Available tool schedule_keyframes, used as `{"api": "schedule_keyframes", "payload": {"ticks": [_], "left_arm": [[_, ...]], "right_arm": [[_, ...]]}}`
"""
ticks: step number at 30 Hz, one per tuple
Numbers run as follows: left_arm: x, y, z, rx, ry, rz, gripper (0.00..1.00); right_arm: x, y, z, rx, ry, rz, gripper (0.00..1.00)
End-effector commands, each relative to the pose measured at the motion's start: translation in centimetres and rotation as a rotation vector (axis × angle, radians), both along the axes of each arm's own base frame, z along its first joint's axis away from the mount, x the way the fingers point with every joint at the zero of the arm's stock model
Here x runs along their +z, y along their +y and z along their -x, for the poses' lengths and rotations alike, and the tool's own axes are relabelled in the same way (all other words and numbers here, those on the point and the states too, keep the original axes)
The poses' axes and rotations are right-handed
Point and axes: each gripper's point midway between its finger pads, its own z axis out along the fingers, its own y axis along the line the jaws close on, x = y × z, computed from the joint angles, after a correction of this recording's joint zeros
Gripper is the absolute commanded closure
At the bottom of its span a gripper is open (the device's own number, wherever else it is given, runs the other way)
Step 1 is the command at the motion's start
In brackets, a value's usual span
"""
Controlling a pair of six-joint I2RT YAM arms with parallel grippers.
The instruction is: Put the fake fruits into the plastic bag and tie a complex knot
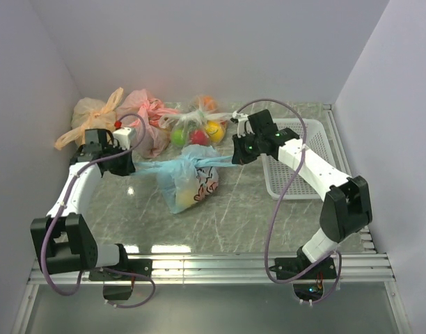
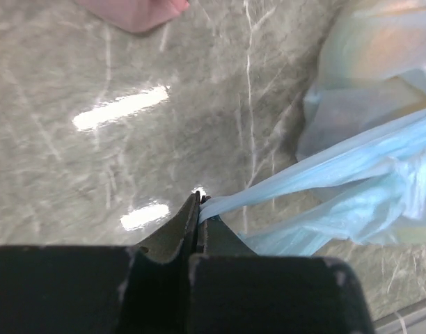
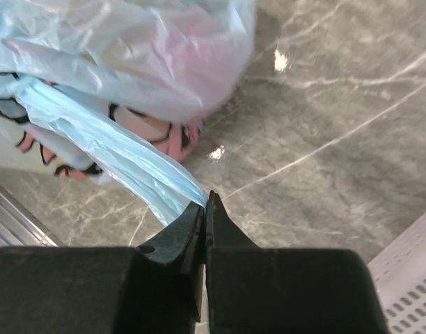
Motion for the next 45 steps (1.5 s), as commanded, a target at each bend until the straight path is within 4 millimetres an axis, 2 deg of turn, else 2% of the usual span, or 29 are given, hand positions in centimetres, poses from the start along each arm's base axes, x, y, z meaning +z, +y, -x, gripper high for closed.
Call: {"api": "schedule_keyframes", "payload": {"ticks": [1,3,6,10,11,12,13,14,16,18,19,20,21,22,23,24,25,26,28,29,33,34,38,40,41,42,43,44,45], "left_arm": [[1.6,11.9,1.3,0.243,0.004,-0.336,1.0],[1.1,13.5,1.8,0.265,0.014,-0.358,1.0],[-0.2,13.3,1.8,0.255,0.033,-0.337,1.0],[-1.2,10.2,1.0,0.191,0.043,-0.262,0.99],[-1.4,8.6,0.6,0.157,0.039,-0.24,0.99],[-1.2,7.6,0.3,0.138,0.03,-0.223,0.99],[-0.9,6.7,0.2,0.123,0.023,-0.204,0.99],[0.0,4.9,-0.4,0.087,-0.003,-0.151,1.0],[1.0,3.4,-0.9,0.067,-0.017,-0.112,0.99],[3.6,1.6,-1.9,0.024,-0.072,-0.038,0.99],[4.5,1.0,-2.2,0.012,-0.09,-0.016,0.99],[6.0,0.3,-2.5,-0.013,-0.114,-0.002,0.99],[6.7,-0.4,-2.6,-0.04,-0.128,0.024,0.97],[7.3,-1.0,-2.7,-0.057,-0.139,0.035,0.94],[8.2,-1.7,-2.6,-0.092,-0.157,0.046,0.78],[9.0,-2.5,-2.5,-0.127,-0.173,0.086,0.67],[9.8,-2.9,-2.4,-0.137,-0.195,0.101,0.43],[10.5,-3.4,-2.4,-0.154,-0.21,0.127,0.32],[12.1,-4.7,-1.9,-0.193,-0.232,0.189,0.08],[12.5,-5.0,-1.8,-0.203,-0.235,0.209,0.06],[16.2,-6.5,-1.9,-0.214,-0.318,0.305,0.01],[17.6,-6.6,-1.9,-0.204,-0.362,0.323,0.01],[19.5,-7.4,-2.3,-0.117,-0.361,0.455,0.01],[18.7,-7.4,-2.5,-0.092,-0.326,0.465,0.01],[18.2,-7.3,-2.6,-0.079,-0.313,0.457,0.01],[17.5,-6.8,-2.8,-0.048,-0.304,0.431,0.01],[16.5,-6.5,-2.9,-0.035,-0.284,0.408,0.01],[15.5,-6.2,-2.8,-0.015,-0.259,0.392,0.01],[14.7,-5.6,-2.8,0.015,-0.244,0.363,0.01]], "right_arm": [[-2.1,-15.0,-0.8,-0.274,0.0,0.407,1.0],[-2.8,-16.0,-0.6,-0.281,0.02,0.412,1.0],[-3.9,-15.5,-0.3,-0.275,0.042,0.394,1.0],[-5.0,-11.0,0.2,-0.194,0.074,0.3,1.0],[-5.2,-10.0,0.3,-0.173,0.083,0.279,1.0],[-5.0,-8.1,0.7,-0.118,0.085,0.249,1.0],[-5.1,-7.0,1.1,-0.084,0.106,0.226,1.0],[-4.0,-5.7,0.9,-0.058,0.092,0.191,1.0],[-2.5,-3.5,1.4,0.006,0.092,0.123,1.0],[0.3,-2.3,0.6,0.026,0.044,0.066,1.0],[1.3,-2.0,0.8,0.051,0.038,0.046,1.0],[3.4,-0.9,0.6,0.092,0.014,-0.011,1.0],[4.2,-0.3,1.0,0.121,0.015,-0.04,1.0],[4.6,0.1,1.6,0.16,0.031,-0.059,0.96],[5.9,0.9,2.1,0.205,0.031,-0.111,0.76],[6.1,1.2,2.4,0.224,0.044,-0.123,0.59],[5.8,1.2,2.8,0.247,0.07,-0.123,0.46],[6.4,1.4,2.9,0.265,0.068,-0.132,0.33],[7.1,1.7,3.2,0.291,0.063,-0.155,0.29],[7.6,1.8,3.5,0.306,0.058,-0.164,0.22],[11.0,2.1,2.9,0.289,-0.049,-0.227,0.21],[12.8,2.3,2.5,0.272,-0.102,-0.265,0.21],[14.8,1.4,0.3,0.174,-0.153,-0.294,0.18],[14.0,0.2,-0.8,0.094,-0.115,-0.304,0.18],[13.6,-0.2,-1.1,0.065,-0.102,-0.31,0.11],[13.1,-1.2,-1.6,0.024,-0.103,-0.308,0.11],[13.4,-1.6,-1.6,0.002,-0.125,-0.315,0.1],[11.5,-2.3,-1.3,-0.027,-0.094,-0.299,0.09],[10.9,-2.7,-1.1,-0.045,-0.096,-0.297,0.09]]}}
